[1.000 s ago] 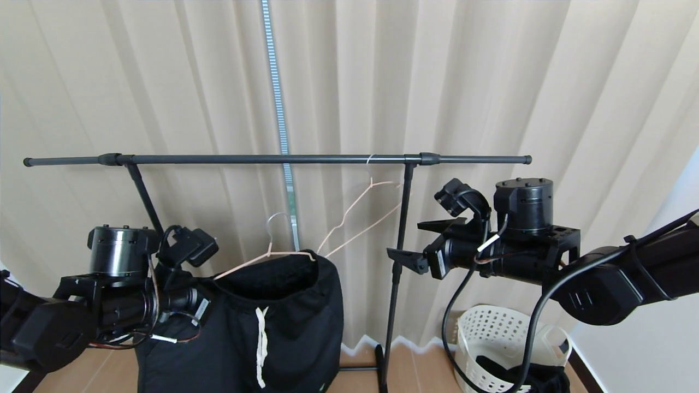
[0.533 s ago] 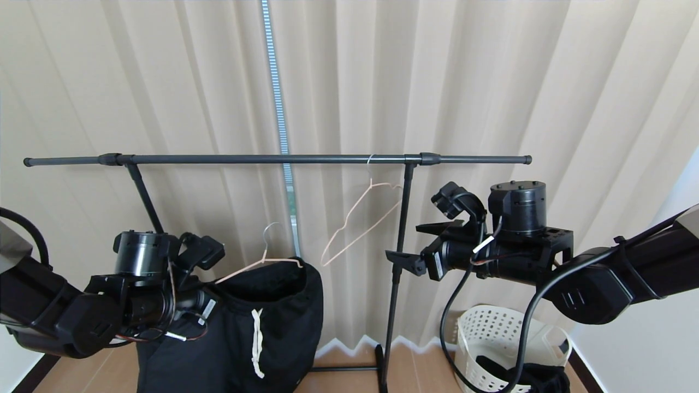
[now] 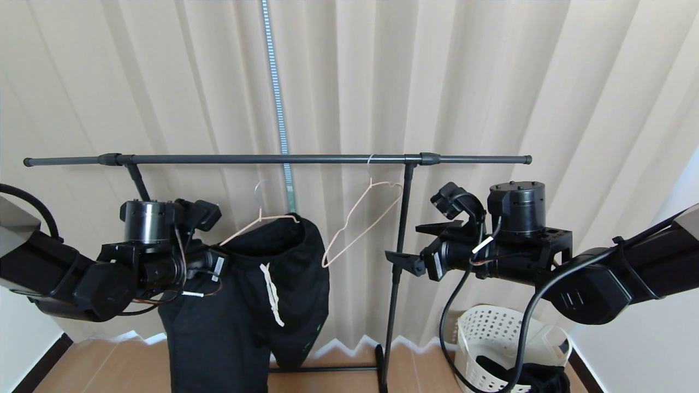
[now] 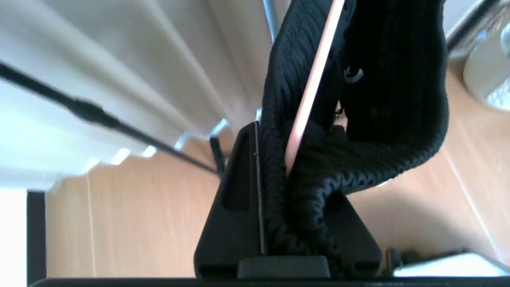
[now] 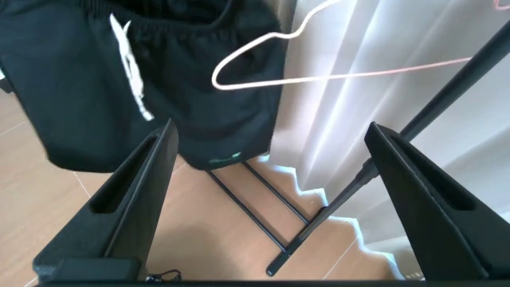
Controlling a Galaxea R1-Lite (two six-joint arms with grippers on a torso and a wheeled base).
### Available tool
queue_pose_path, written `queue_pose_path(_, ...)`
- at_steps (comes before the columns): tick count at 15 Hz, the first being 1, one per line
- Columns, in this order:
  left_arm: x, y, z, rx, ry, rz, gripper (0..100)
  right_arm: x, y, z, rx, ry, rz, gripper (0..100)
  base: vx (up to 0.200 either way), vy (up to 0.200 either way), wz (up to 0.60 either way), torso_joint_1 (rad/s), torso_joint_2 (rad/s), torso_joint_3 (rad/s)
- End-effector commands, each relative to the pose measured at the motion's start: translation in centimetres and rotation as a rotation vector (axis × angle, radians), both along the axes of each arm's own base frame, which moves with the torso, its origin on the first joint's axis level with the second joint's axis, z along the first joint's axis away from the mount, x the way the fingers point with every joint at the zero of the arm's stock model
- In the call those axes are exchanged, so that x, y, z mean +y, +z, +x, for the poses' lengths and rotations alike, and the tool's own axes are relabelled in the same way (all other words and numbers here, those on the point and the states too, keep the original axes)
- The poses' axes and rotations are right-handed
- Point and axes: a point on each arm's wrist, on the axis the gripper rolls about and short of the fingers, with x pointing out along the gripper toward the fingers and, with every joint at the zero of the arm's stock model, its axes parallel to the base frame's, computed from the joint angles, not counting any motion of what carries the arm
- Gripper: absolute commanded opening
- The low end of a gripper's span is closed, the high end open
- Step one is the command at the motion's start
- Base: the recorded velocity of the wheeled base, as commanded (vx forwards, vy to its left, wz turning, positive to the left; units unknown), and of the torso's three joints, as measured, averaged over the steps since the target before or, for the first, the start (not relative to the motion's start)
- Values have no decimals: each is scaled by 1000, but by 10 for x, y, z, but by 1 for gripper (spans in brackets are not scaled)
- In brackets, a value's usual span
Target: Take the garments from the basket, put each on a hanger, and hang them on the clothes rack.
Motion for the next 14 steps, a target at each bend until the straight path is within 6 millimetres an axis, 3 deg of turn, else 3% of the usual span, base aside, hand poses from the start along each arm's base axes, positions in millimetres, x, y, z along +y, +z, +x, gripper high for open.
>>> queue_pose_path(1, -10, 10, 14, -51, -16, -14, 0, 0, 0, 0, -2, 1, 1, 100, 0, 0, 0, 0, 0, 0)
queue_pose_path(7, -25, 21, 55, -141, 0, -92, 0, 0, 1, -1, -3, 1, 1, 100, 0, 0, 0, 0, 0, 0)
queue_pose_path(14, -33, 7, 109, -199, 11, -134, 0, 0, 0, -1, 1, 1, -1, 100, 0, 0, 0, 0, 0, 0)
